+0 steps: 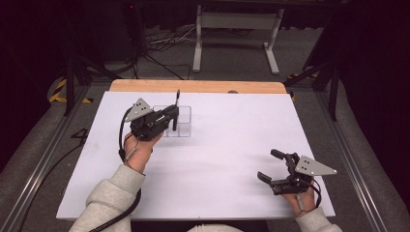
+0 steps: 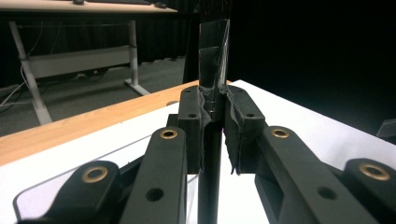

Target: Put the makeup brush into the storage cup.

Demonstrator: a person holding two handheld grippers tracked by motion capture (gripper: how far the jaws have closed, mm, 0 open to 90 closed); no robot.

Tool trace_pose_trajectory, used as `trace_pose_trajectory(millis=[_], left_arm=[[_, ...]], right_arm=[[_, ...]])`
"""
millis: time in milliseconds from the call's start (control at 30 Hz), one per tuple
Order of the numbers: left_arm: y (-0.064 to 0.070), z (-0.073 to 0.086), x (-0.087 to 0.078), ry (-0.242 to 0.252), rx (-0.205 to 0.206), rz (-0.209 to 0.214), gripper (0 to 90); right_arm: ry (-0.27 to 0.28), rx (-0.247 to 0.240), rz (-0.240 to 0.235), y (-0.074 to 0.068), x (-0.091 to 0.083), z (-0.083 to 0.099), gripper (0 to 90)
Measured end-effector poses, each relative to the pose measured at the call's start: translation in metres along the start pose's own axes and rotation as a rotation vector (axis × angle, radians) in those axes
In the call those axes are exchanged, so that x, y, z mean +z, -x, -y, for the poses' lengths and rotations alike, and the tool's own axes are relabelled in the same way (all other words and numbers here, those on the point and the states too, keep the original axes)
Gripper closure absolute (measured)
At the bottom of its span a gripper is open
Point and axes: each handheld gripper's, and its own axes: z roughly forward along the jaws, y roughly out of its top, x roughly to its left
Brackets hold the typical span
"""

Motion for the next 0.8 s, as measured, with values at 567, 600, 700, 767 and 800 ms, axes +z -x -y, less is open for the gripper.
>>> trace_pose_trajectory(millis=[567, 600, 700, 767, 800], left_arm=[[-0.008, -0.006, 0.02, 0.013, -0.039, -0.018, 77.6], [-0.008, -0.006, 0.022, 0.016, -0.035, -0.023, 77.6], [-0.007, -0.005, 0.027, 0.022, -0.045, -0.022, 77.6], [-0.007, -0.005, 0.029, 0.022, -0.037, -0.026, 77.7], [-0.006, -0.005, 0.03, 0.024, -0.033, -0.028, 77.6]], right_arm=[[0.004, 0.007, -0.01, -0.001, -0.001, 0.0, 5.5], [0.005, 0.008, -0.011, 0.0, -0.001, 0.0, 5.4], [0.004, 0.011, -0.013, 0.0, -0.001, 0.0, 5.5], [0.005, 0.012, -0.016, 0.0, -0.001, 0.0, 5.5], [0.005, 0.013, -0.016, 0.0, -0.001, 0.0, 5.5]])
